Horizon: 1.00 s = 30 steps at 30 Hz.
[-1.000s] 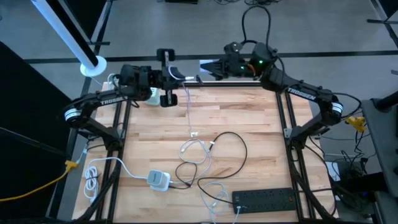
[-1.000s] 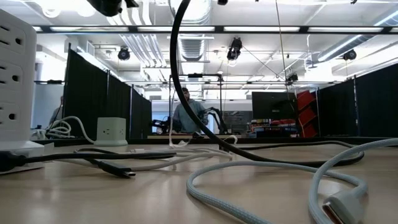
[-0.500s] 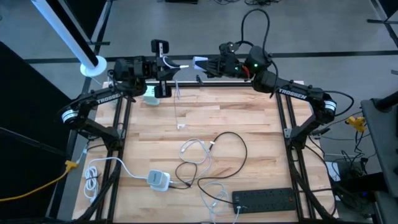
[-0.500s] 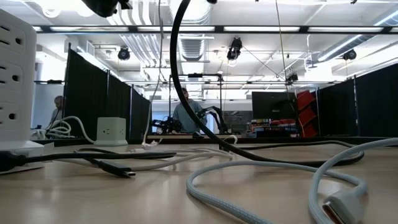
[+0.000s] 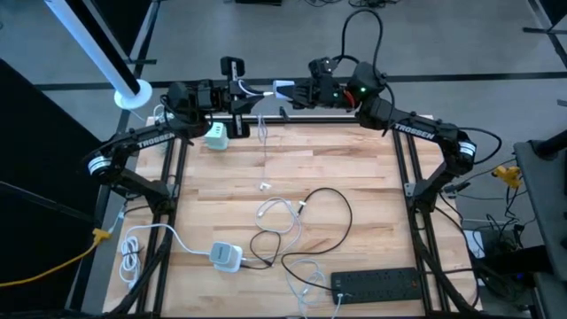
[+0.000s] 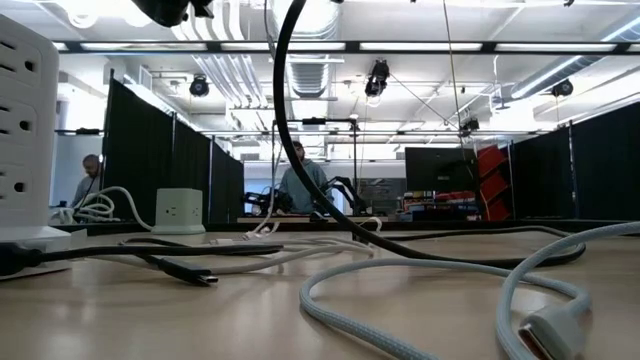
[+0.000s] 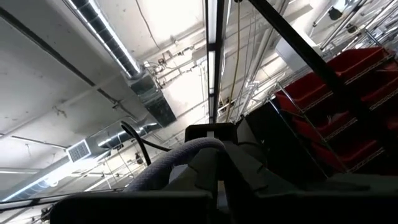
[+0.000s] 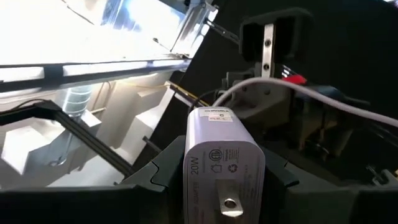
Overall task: Insert USB
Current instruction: Insert the purple charger cable into the purple charger adapter
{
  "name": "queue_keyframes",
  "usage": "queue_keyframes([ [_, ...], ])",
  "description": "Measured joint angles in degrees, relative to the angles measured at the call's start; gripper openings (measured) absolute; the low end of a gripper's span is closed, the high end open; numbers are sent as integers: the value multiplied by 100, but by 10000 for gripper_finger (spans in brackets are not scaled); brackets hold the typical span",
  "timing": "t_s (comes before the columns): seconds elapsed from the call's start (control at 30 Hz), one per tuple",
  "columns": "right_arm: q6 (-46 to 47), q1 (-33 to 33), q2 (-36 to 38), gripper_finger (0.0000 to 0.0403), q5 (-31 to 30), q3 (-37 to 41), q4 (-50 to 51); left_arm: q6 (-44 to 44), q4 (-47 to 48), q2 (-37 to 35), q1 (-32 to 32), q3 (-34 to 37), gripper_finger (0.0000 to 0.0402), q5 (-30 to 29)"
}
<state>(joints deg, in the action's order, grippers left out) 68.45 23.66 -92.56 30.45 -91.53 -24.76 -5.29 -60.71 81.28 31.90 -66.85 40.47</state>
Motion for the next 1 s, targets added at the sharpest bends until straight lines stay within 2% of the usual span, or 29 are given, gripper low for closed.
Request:
queue_keyframes([
  [0.6,96,-11,-6,114,254,0,-111,-20,-39,0,-112,0,1,24],
  [1.0,168,-22,-4,114,404,0,-129,-20,-244,11,-148,0,1,258],
])
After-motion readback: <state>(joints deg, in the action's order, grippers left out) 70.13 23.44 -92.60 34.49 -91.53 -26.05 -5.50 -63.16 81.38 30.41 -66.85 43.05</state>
